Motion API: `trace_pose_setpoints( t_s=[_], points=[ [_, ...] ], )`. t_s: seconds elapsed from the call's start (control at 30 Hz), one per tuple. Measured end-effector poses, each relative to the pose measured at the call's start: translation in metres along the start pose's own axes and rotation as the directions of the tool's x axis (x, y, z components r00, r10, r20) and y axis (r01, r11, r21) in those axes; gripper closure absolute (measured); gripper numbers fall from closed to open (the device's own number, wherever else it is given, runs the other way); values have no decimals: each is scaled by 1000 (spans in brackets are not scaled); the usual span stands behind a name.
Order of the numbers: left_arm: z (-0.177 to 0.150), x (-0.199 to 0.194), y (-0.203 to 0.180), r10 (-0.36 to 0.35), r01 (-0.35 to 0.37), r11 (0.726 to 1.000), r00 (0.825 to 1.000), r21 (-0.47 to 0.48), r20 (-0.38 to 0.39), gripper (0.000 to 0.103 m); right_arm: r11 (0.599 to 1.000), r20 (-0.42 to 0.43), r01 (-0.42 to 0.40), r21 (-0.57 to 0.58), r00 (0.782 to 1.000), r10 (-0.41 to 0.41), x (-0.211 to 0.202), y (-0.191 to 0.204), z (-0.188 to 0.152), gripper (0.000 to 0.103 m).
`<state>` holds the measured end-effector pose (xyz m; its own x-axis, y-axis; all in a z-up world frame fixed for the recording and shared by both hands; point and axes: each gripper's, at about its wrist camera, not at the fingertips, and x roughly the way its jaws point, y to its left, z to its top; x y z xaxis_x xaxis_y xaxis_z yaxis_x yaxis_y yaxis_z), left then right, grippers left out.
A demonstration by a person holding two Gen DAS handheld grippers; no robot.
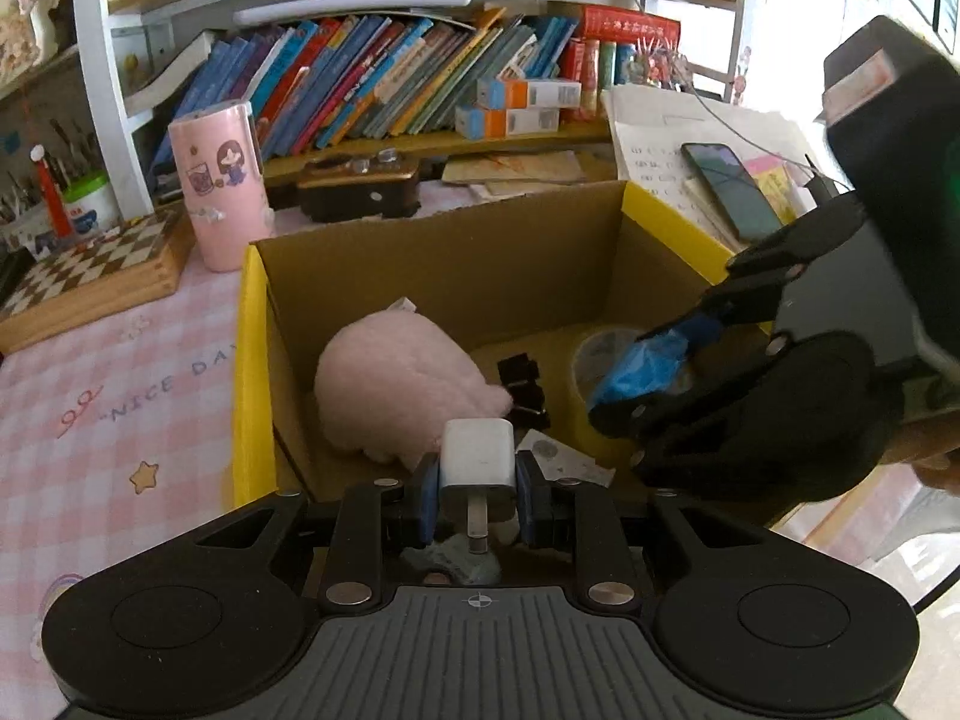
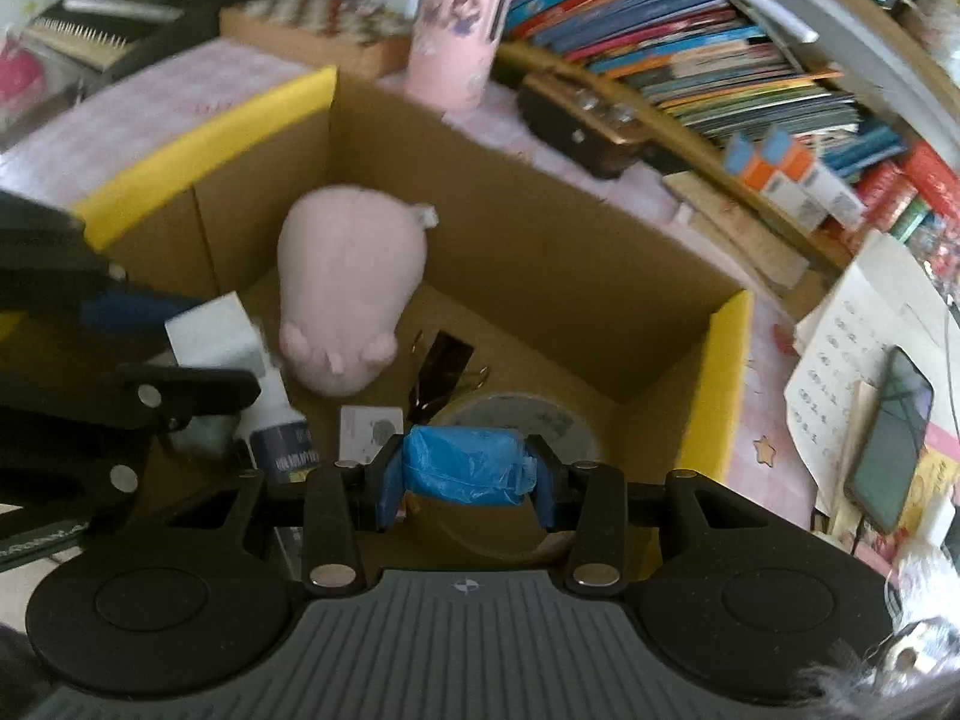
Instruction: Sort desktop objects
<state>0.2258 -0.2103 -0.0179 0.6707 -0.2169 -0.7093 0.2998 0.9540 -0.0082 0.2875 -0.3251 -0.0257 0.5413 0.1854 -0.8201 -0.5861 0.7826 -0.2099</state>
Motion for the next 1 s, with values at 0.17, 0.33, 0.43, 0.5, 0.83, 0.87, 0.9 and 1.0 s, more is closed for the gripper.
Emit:
trace_pose_setpoints(
  t_s=[0.17, 0.33, 0.43, 0.5, 0.83, 0.87, 0.9, 1.0],
  points=[
    [-2, -3, -3, 11, -11, 1000, 1000, -5, 23, 77, 1000, -2, -14, 15, 1000, 14, 3, -3, -2, 63],
    [-4, -22, -12, 48, -50, 999, 992, 10, 117, 47, 997, 47, -29, 74, 999, 26, -9, -7, -3, 56],
    [-8, -49, -12, 64, -62, 998, 975, -16, 213, 32, 991, 115, -19, 133, 993, 4, -29, -9, -6, 47],
    [-11, -67, -10, 68, -58, 997, 960, -45, 271, 27, 981, 168, -30, 189, 986, -2, -46, -10, -10, 46],
    [-46, -143, 23, 282, -201, 950, 881, -239, 380, 1, 917, 338, 0, 400, 930, -148, -123, 22, -40, 34],
    [-52, -149, 28, 303, -214, 942, 876, -259, 375, 1, 907, 342, 4, 422, 925, -163, -129, 29, -44, 33],
    [-57, -154, 32, 320, -227, 934, 872, -275, 369, 0, 899, 346, 6, 438, 922, -174, -133, 35, -47, 32],
    [-75, -166, 42, 365, -264, 915, 864, -306, 346, 0, 881, 347, 25, 473, 913, -212, -143, 57, -59, 26]
  ],
)
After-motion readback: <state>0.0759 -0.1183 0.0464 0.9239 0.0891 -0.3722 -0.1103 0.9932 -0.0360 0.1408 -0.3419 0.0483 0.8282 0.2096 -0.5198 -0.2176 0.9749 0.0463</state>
